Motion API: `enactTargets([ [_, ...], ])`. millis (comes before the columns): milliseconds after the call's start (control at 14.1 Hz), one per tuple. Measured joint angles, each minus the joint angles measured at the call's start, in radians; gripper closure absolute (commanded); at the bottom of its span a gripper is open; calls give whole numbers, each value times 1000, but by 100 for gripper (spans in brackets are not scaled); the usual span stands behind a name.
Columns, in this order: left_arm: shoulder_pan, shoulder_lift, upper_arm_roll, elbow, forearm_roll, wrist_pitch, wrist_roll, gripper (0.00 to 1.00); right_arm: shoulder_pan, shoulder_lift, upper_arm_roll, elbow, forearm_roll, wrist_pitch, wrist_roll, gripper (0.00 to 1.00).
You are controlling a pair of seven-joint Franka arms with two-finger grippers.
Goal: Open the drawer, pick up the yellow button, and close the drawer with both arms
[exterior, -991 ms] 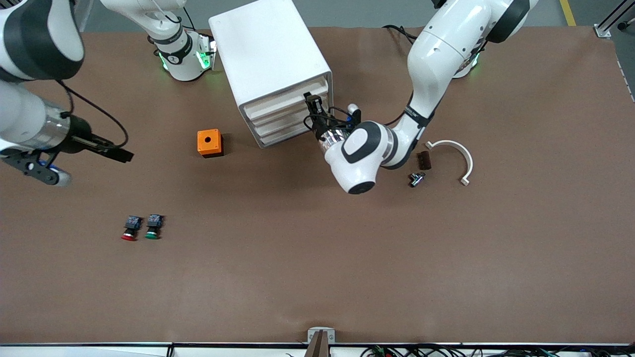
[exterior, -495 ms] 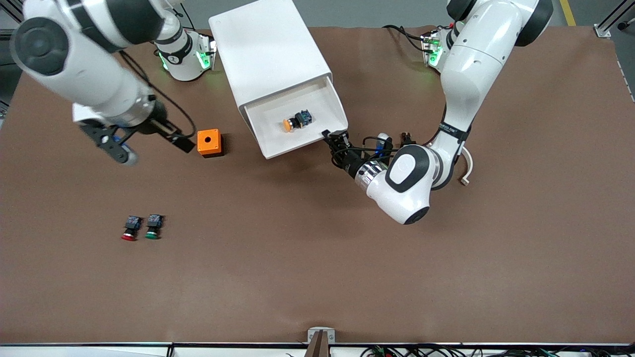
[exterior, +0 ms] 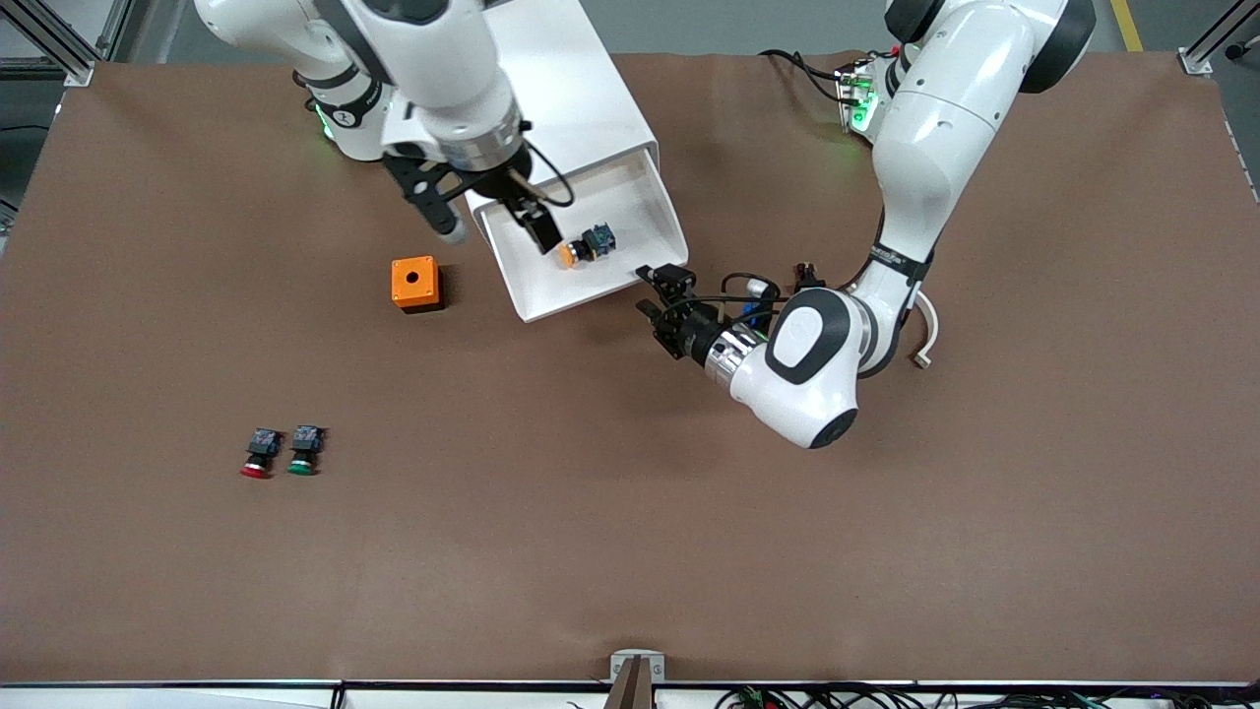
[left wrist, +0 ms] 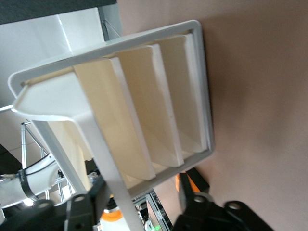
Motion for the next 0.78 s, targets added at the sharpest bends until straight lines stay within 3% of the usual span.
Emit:
enactTargets([
  [354,104,-1,34,66,76,7,87,0,69,41,-2,-31,0,79,109,0],
  [778,107,-12,228,101,86,6,388,0,77,132,-4,-33,-1,149,146,0],
])
